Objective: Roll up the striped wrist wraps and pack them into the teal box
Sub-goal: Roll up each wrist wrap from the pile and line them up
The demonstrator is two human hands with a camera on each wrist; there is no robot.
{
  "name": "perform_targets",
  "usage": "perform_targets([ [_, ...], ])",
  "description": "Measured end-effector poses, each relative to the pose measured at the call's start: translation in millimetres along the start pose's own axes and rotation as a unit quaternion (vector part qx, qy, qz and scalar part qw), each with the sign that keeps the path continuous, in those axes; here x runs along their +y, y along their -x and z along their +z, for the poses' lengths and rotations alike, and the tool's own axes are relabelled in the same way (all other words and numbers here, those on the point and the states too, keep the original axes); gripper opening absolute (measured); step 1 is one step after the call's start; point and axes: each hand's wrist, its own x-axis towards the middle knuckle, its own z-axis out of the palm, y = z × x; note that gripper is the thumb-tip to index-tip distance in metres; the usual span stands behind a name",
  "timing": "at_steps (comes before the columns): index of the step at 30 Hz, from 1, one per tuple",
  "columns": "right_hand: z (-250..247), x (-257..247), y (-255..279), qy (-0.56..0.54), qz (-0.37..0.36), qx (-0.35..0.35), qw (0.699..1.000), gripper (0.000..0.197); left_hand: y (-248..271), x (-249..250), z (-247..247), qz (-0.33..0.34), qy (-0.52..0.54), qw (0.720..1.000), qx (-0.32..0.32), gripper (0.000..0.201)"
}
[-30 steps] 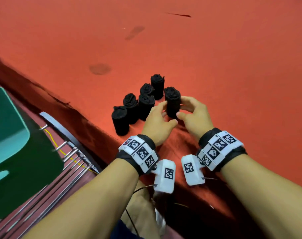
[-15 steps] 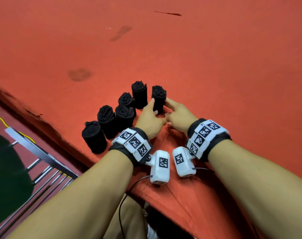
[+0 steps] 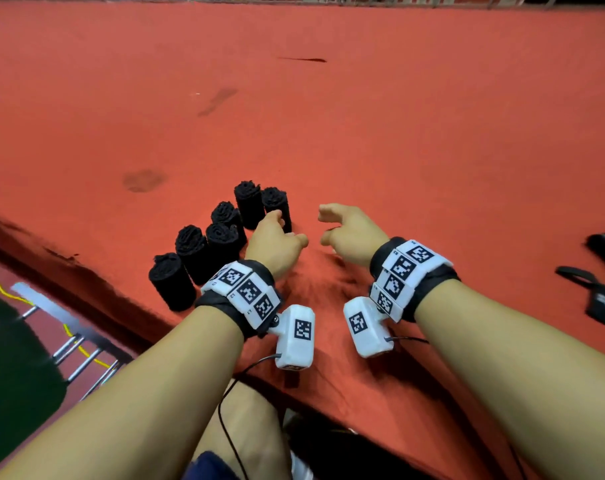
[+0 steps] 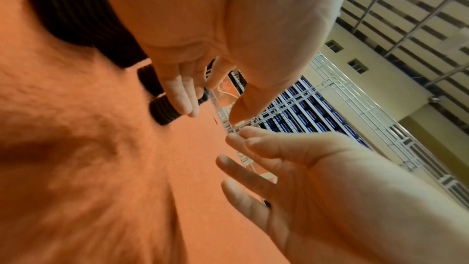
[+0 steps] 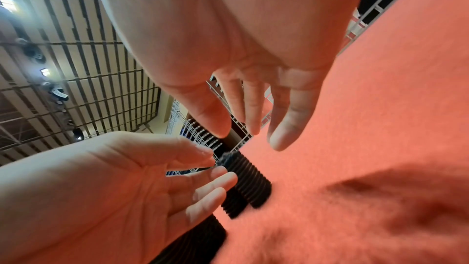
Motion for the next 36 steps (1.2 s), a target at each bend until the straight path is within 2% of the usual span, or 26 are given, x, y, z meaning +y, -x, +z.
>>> perform_targets([
  [1,-8.4,1.8,12.0,0.009,-0.002,0.016,1.000,0.064,7.8,7.7,3.5,0.017,-0.003,1.000,0.002,0.049],
  [3,-27.3,9.0,39.8,0.022,-0.002,0.046,0.999,0.060,22.7,23.6,18.7,0.042,0.000,0.999,-0.006,0.052],
  [7,-70.7,32.6,107.5,0.054,0.007,0.110,0.992,0.050,60.8,61.1,70.8,0.116,-0.001,0.988,-0.098,0.042],
  [13,-145.0,89.4,219.3,0.119,0.083,0.215,0.966,0.038,128.6,117.4,167.2,0.211,-0.022,0.951,-0.225,0.033],
  [18,-187.0,140.3,312.0,0.116,0.157,0.316,0.929,0.032,191.0,148.8,238.1,0.266,-0.049,0.910,-0.315,0.025],
  [22,-199.6,176.3,367.2,0.119,0.212,0.373,0.895,0.026,230.1,154.4,277.9,0.283,-0.103,0.878,-0.372,0.031],
  [26,-196.2,208.5,396.2,0.088,0.257,0.399,0.876,0.027,252.4,146.1,297.6,0.277,-0.198,0.837,-0.429,0.053],
  [28,-192.4,219.1,402.3,0.071,0.265,0.396,0.876,0.030,260.0,141.5,303.0,0.273,-0.234,0.824,-0.438,0.065],
  [31,-187.7,226.8,404.6,0.070,0.270,0.375,0.884,0.039,268.2,138.1,308.0,0.284,-0.277,0.823,-0.406,0.083],
  [33,-185.2,229.1,403.8,0.074,0.267,0.365,0.889,0.043,270.1,137.3,309.9,0.282,-0.278,0.834,-0.384,0.086],
  [36,-182.0,229.7,402.4,0.079,0.257,0.371,0.889,0.046,269.8,137.6,308.6,0.270,-0.223,0.863,-0.364,0.080],
])
